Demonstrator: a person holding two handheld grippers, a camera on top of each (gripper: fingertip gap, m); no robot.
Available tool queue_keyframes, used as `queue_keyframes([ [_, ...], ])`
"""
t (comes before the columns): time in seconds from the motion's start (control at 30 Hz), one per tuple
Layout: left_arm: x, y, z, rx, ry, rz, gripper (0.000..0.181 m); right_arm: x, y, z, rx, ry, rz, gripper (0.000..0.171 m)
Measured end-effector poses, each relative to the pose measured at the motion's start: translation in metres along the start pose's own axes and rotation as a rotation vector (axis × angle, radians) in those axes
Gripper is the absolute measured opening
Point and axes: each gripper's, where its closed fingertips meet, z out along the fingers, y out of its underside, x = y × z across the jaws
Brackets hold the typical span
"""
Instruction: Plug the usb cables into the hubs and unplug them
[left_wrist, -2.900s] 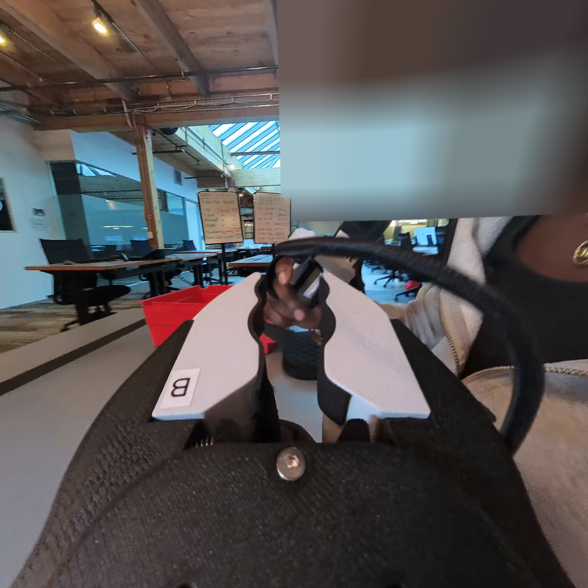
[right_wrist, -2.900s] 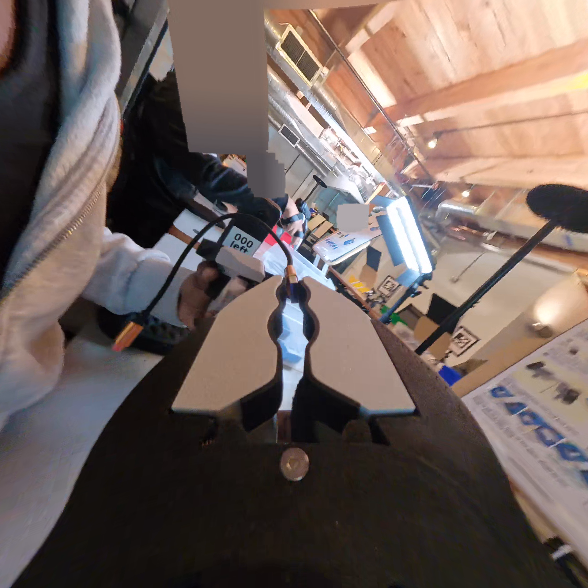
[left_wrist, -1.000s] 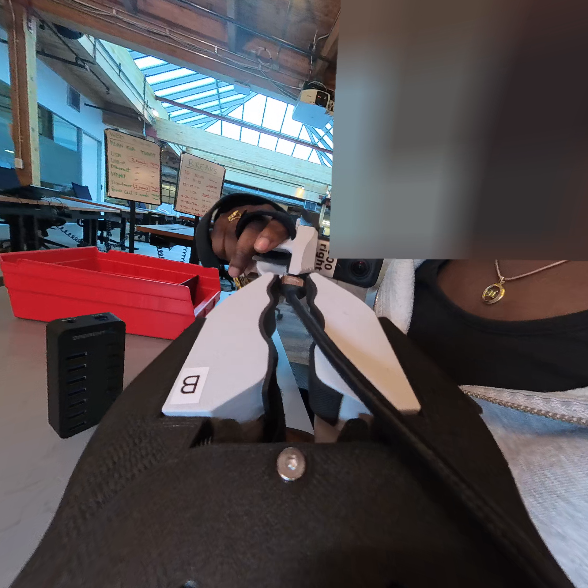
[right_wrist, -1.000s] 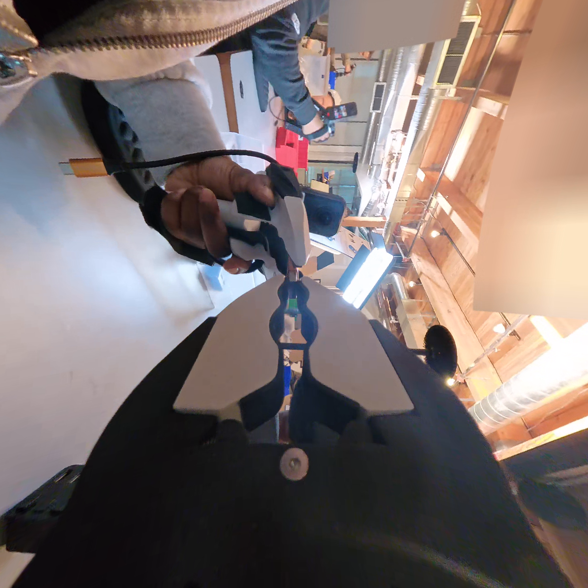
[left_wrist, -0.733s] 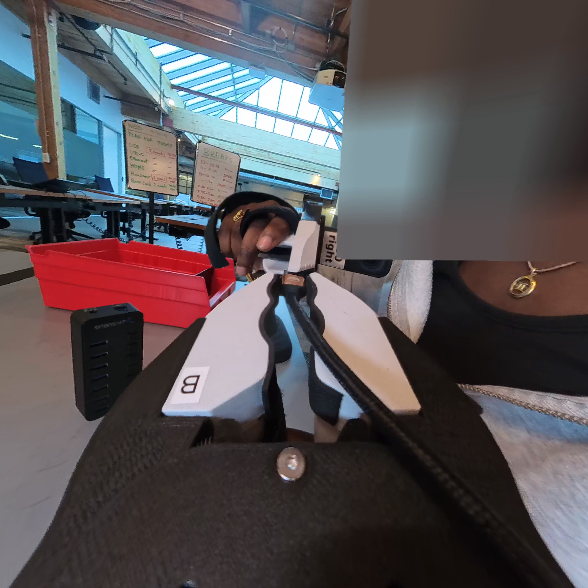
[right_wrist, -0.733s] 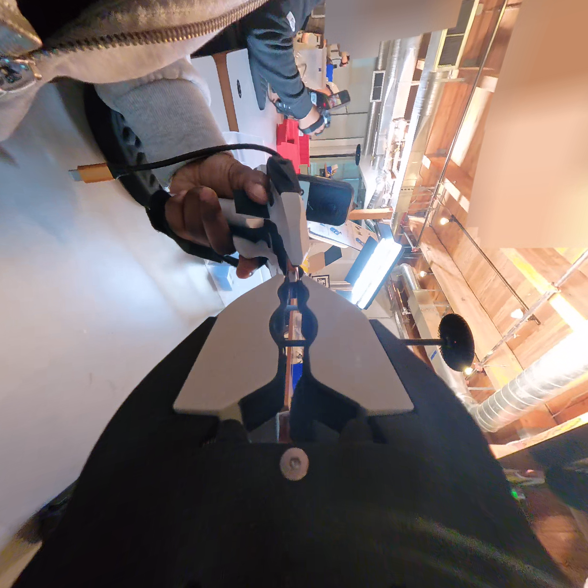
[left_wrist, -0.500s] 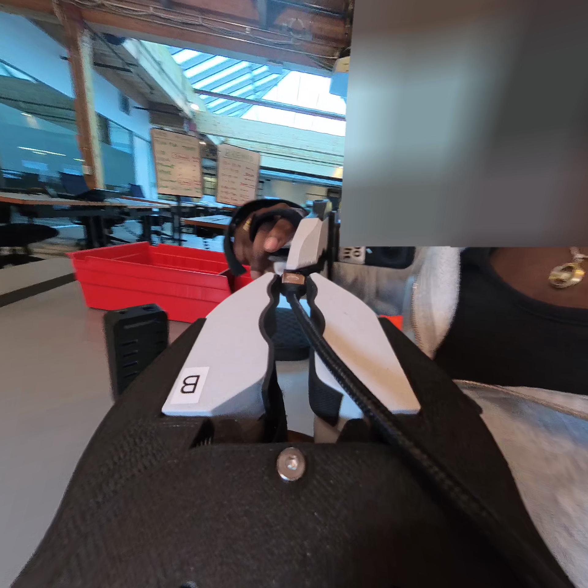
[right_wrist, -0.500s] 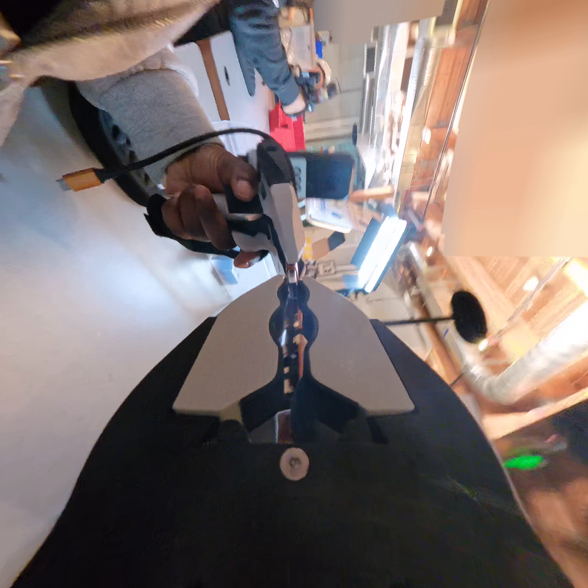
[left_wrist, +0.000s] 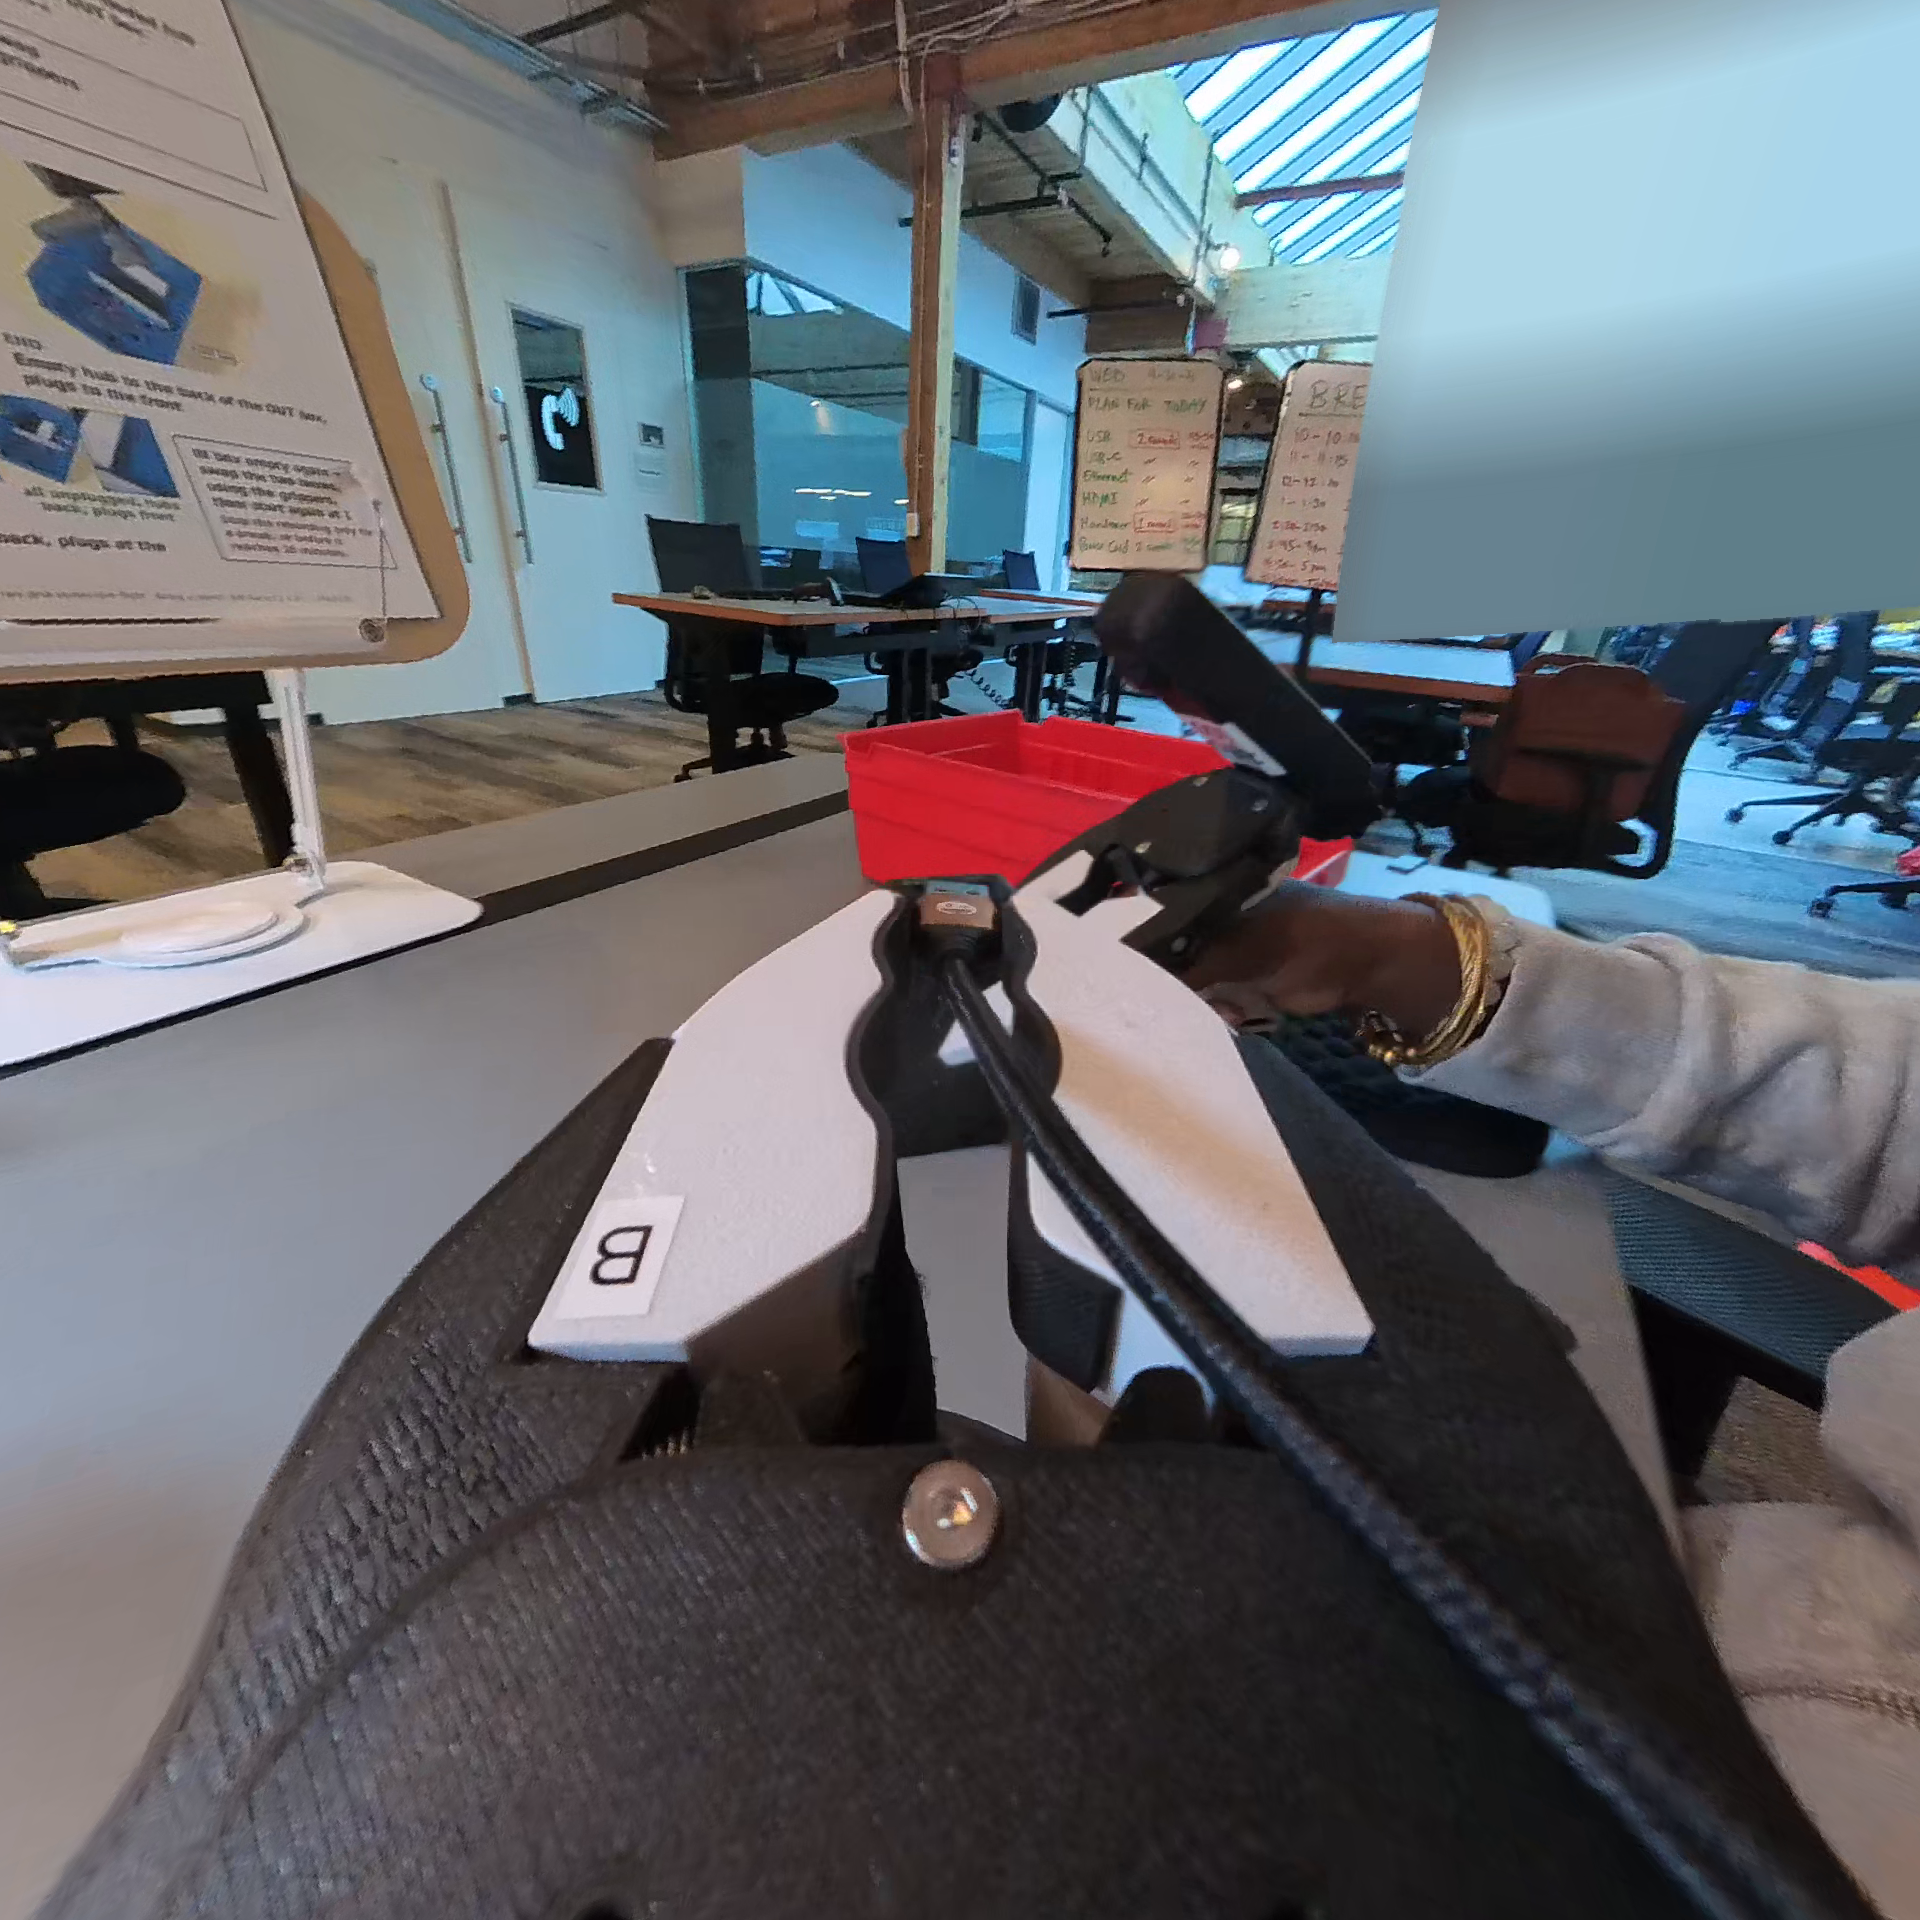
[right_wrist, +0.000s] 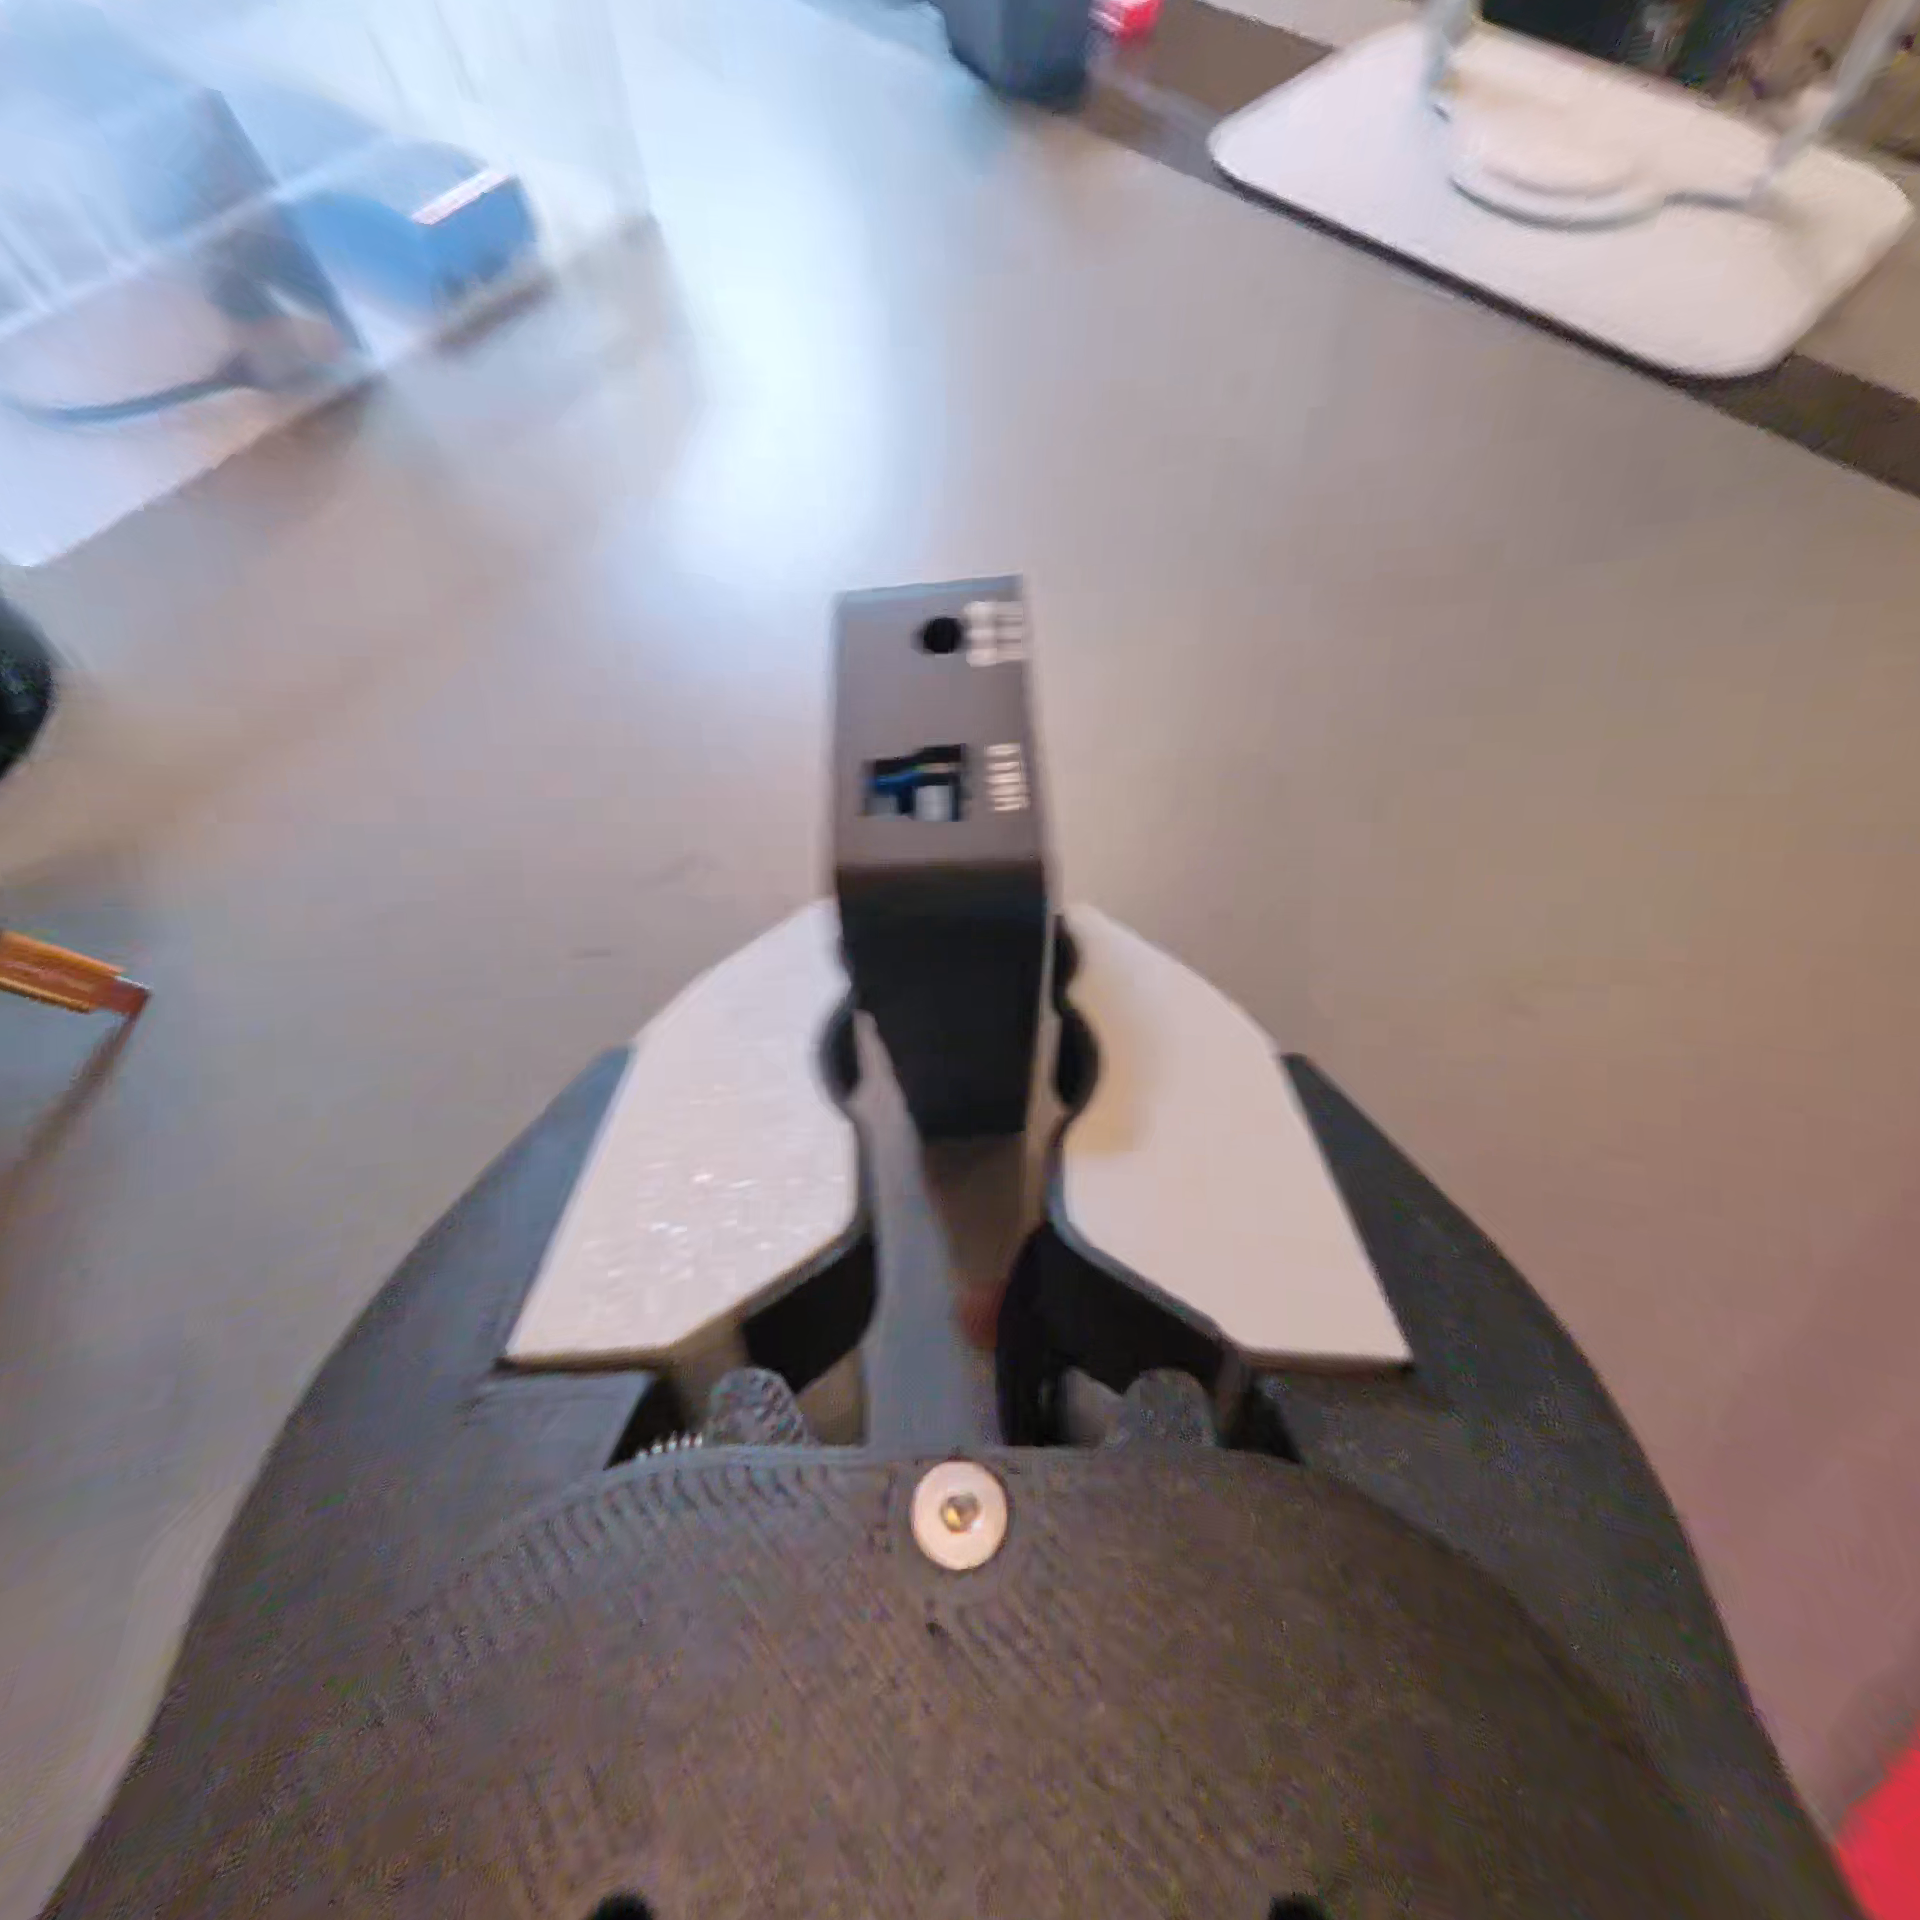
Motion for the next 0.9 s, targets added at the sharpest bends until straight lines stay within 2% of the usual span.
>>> queue_keyframes([
  [0.1, -0.010, 0.005, 0.000, -0.026, -0.076, 0.057, 0.016, 0.001, -0.015, 0.005, 0.093, -0.027, 0.061, 0.028],
  [0.23, -0.013, 0.011, 0.003, -0.053, -0.146, 0.154, 0.016, -0.033, -0.054, -0.008, 0.347, -0.262, 0.312, 0.028],
  [0.4, -0.012, 0.017, 0.006, -0.103, -0.225, 0.355, 0.016, -0.059, -0.081, -0.011, 0.502, -0.313, 0.371, 0.028],
  [0.6, -0.014, 0.020, 0.007, -0.129, -0.270, 0.471, 0.016, -0.084, -0.094, -0.012, 0.540, -0.415, 0.412, 0.028],
  [0.9, -0.013, 0.017, 0.006, -0.116, -0.301, 0.544, 0.016, -0.093, -0.090, -0.016, 0.552, -0.349, 0.285, 0.028],
])
